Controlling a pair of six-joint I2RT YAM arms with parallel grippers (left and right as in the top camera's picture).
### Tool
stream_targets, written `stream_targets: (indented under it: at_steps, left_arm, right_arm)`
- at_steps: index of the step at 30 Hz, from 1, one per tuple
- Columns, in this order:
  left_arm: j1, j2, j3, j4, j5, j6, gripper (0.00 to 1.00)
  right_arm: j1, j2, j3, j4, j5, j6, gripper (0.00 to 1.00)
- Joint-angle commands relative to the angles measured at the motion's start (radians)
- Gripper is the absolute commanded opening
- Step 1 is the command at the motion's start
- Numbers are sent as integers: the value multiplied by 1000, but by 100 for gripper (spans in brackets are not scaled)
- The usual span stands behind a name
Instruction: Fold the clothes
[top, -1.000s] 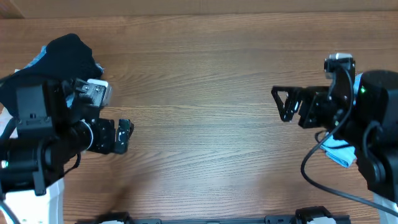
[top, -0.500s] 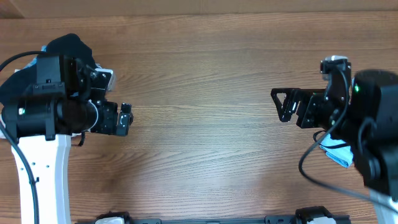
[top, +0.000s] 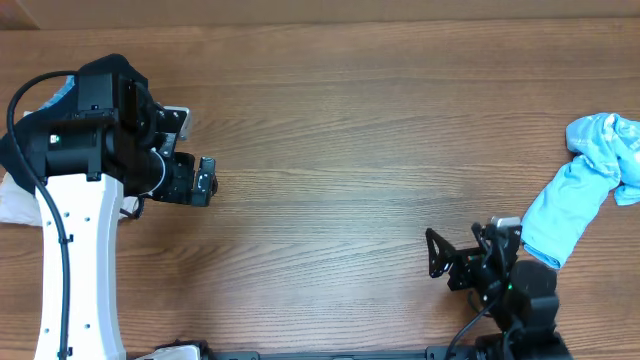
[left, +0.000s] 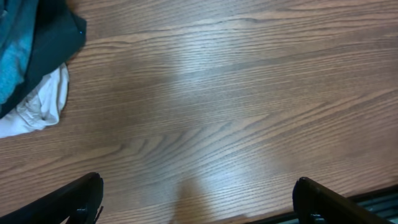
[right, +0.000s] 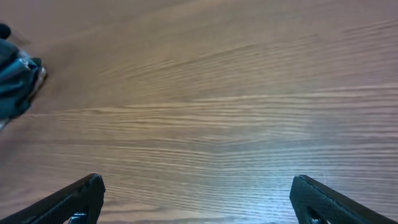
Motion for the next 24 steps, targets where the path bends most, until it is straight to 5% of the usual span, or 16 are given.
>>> stream_targets:
  at_steps: [1, 24]
  left_arm:
    - [-8, 5, -4, 1, -2, -11, 100]
    - [-8, 5, -4, 1, -2, -11, 100]
  right_arm:
    - [2, -106, -63, 18, -4, 3, 100]
    - [2, -171, -84, 21, -3, 2, 100]
